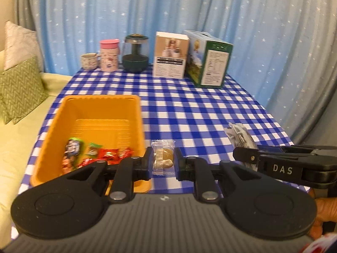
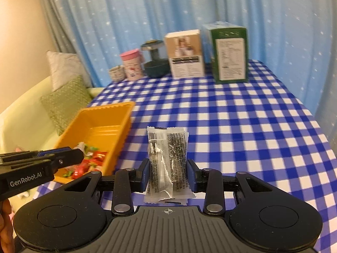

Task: Organize snacks
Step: 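Carry the seaweed packet and brown candy over the orange tray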

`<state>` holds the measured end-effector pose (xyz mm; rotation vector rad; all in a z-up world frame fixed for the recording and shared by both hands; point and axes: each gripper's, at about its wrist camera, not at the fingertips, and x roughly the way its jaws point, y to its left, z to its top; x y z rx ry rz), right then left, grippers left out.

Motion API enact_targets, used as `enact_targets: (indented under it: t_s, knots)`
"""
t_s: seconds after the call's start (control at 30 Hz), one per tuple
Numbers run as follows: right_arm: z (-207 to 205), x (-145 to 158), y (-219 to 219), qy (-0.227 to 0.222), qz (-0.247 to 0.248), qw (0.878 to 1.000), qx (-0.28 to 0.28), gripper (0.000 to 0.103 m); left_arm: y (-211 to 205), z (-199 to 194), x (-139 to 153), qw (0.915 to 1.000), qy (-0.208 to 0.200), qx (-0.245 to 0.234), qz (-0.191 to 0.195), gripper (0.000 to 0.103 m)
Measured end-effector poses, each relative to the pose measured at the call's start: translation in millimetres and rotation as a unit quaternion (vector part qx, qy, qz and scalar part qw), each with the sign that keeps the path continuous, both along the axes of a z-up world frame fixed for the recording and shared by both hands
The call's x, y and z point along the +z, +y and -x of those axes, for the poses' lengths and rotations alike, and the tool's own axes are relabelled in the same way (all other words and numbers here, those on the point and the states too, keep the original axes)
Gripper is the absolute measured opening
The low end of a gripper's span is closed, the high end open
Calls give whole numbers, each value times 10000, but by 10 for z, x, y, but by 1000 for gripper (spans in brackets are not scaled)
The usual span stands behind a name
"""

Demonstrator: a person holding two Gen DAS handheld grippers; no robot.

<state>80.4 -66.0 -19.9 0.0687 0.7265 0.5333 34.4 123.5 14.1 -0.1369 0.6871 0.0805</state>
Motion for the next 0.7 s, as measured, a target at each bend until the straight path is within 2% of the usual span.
enact_targets:
  t_s: [0.4,0.7]
  knots:
    - [158,72,580,-113,38,9983,576,37,423,315,94,9989,-56,456,-1,17]
    - [224,98,868,-171,60,9962,848,37,633,402,143,9977,-104,676,4,17]
